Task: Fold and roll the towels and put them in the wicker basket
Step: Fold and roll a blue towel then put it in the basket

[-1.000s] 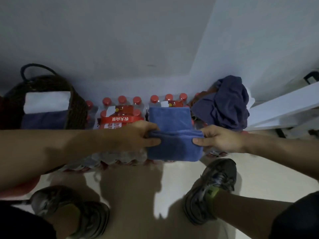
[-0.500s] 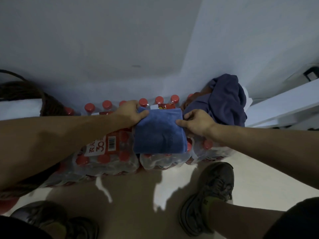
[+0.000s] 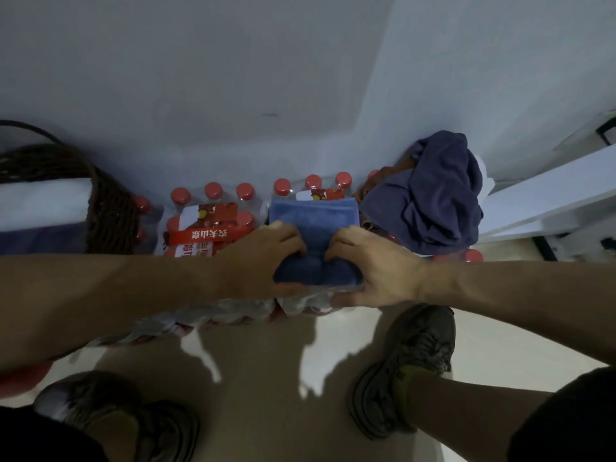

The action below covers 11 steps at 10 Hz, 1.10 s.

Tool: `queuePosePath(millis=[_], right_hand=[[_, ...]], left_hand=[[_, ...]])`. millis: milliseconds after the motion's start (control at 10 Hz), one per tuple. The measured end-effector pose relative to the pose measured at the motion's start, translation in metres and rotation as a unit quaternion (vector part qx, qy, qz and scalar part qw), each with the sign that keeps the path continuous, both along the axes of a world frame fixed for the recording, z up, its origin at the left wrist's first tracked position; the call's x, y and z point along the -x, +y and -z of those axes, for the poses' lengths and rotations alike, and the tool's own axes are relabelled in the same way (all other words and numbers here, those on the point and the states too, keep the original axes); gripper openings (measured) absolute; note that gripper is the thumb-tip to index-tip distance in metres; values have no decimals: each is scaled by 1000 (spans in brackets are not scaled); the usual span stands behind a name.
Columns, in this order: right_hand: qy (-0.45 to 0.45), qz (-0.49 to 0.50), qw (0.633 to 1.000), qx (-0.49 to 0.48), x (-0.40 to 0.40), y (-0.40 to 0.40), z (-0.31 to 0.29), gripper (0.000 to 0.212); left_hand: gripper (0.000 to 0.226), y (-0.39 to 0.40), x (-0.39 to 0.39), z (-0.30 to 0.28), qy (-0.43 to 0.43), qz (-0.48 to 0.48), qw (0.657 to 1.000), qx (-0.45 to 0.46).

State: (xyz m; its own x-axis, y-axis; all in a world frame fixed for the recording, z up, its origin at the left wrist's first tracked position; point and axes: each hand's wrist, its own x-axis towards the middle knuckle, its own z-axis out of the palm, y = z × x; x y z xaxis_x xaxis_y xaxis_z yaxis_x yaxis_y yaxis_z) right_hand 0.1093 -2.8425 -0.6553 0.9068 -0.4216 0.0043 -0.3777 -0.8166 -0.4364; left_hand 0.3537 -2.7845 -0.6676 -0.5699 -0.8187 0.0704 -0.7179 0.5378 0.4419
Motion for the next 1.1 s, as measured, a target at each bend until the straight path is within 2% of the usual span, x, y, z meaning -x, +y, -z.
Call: queuePosePath(millis=[100,200,300,400,500,600,700,800,900,1000,1100], right_hand=[[48,27,997,49,3,4,6,53],[6,40,999,-6,1,2,-2,30],[-2,152,982,-116,-1,-11,-16,12],[-24,256,934,-247,-5,-23,-16,5],[-66,331,878,-340,-6,-23,-3,16],[-77,375,878,-287,-9,-23,9,26],[-89,399,887,-214,-14,-25,14,29],[-62,394,902,-167,-20,-30,15,32],[-24,362,919,-153,-26,-36,18,29],[17,342,931,-130,-30,-41,20,34],[54,329,936,-110,-34,-44,20,37]], left_hand=[[47,11,-5,0,-89,-12,995,52],[46,6,-10,-3,-108,-50,989,-89],[44,0,-8,14,-103,-262,922,-265],[39,-11,-22,32,-159,-232,935,-217],[17,-25,-14,-16,69,-265,942,-195],[24,-35,-9,-10,74,-255,945,-192],[30,-49,2,-9,59,-294,929,-217],[33,-58,6,-6,-16,-318,928,-194],[31,-48,1,-6,14,-262,959,-109],[26,-33,-8,-2,42,-206,972,-105],[48,-35,-13,0,-17,-225,953,-201]])
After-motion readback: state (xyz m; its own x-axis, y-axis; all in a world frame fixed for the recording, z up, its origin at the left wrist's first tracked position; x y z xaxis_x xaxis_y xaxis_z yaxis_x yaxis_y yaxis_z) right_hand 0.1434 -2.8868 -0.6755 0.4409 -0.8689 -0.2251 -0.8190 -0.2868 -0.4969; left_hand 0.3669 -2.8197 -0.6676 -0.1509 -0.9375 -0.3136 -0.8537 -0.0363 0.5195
